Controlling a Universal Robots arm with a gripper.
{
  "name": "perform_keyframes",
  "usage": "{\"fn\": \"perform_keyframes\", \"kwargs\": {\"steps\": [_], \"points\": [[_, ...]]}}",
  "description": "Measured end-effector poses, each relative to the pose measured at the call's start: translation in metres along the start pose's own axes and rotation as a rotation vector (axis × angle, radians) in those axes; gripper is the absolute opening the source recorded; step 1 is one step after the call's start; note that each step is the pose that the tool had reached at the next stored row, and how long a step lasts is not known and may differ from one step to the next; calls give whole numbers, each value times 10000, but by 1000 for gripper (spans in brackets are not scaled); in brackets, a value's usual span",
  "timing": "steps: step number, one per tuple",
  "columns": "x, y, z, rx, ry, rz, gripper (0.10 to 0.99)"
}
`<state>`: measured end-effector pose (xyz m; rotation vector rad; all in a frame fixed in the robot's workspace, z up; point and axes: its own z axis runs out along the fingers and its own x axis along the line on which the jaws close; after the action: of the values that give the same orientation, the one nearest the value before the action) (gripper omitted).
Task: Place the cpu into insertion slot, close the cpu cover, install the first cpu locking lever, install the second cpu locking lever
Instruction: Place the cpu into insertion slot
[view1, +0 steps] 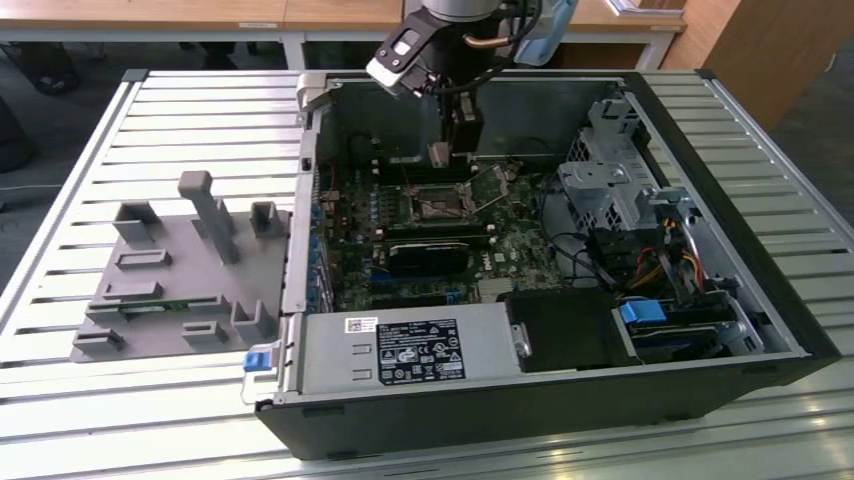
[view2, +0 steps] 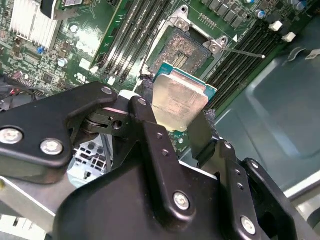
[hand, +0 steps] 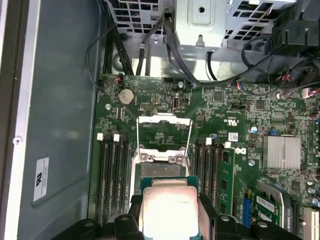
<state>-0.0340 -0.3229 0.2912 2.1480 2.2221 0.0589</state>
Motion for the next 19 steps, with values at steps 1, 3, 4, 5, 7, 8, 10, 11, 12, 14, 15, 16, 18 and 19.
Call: {"fn": "perform_keyframes", "kwargs": {"steps": [1,3,4,5,7,8,10,11,12,14,15,16,18,19], "points": [[4,-2,18,0,1,2,525],[8,-4,55,1,-1,1,525],[12,-5,73,0,0,2,525],[18,-6,91,0,0,3,525],[25,-7,127,0,0,2,525],[28,-8,145,0,1,2,525],[32,-11,182,2,-1,1,525],[33,-12,200,1,-1,1,525],[35,-13,218,1,0,2,525],[39,-17,254,1,0,5,525],[40,-19,273,1,-1,11,525],[40,-21,291,1,-2,36,525],[43,-25,327,3,-10,162,525],[45,-27,344,4,-16,238,525]]}}
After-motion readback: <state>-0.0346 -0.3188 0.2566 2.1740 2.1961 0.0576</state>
